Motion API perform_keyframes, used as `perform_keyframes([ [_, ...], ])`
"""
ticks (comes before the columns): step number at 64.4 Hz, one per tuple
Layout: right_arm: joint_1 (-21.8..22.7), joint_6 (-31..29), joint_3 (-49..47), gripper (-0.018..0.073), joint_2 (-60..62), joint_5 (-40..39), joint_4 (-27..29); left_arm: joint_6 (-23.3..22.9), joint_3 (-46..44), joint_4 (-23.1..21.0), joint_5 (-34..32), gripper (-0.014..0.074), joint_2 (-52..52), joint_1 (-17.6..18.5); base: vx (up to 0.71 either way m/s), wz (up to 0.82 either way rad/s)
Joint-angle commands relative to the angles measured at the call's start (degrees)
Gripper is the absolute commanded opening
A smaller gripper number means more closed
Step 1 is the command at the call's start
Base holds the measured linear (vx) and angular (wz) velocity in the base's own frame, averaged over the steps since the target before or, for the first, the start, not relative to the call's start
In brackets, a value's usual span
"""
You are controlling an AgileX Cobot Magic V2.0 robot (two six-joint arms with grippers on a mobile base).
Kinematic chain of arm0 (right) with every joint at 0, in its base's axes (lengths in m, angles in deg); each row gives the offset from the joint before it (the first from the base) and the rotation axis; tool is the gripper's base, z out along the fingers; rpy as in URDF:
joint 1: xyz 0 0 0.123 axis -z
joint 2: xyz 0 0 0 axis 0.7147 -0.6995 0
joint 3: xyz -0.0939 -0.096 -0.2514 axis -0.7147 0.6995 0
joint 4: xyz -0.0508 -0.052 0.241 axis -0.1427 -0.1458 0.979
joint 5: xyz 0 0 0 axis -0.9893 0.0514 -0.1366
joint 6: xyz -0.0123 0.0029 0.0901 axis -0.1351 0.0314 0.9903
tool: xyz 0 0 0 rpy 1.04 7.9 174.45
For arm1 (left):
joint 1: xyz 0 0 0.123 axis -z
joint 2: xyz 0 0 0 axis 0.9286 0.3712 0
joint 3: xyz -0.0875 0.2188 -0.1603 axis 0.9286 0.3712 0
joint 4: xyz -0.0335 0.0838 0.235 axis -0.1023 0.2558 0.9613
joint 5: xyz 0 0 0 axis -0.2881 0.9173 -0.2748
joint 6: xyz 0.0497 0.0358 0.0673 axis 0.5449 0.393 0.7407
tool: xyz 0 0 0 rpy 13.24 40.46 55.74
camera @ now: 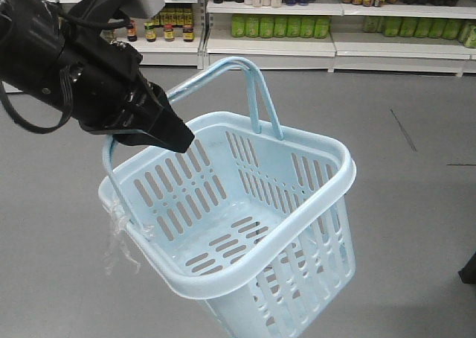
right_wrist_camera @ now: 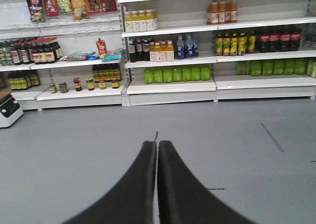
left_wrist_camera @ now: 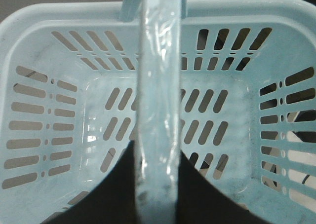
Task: Pick three apples into basket with both arms
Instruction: 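Carry the basket in the left gripper while driving toward the apple table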
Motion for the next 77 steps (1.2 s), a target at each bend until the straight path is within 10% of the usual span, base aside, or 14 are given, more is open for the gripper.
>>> perform_keyframes([
  [1,0.1,-0.1,0.6,-0.0004,0.5,-4.3,-0.1,-0.7,-1.5,-3.0,-1.2,-0.0008,-2.4,0.2,0.21,-0.28],
  [77,0.1,-0.1,0.6,-0.0004,0.5,-4.3,-0.1,-0.7,-1.5,-3.0,-1.2,-0.0008,-2.4,0.2,0.2,-0.23],
])
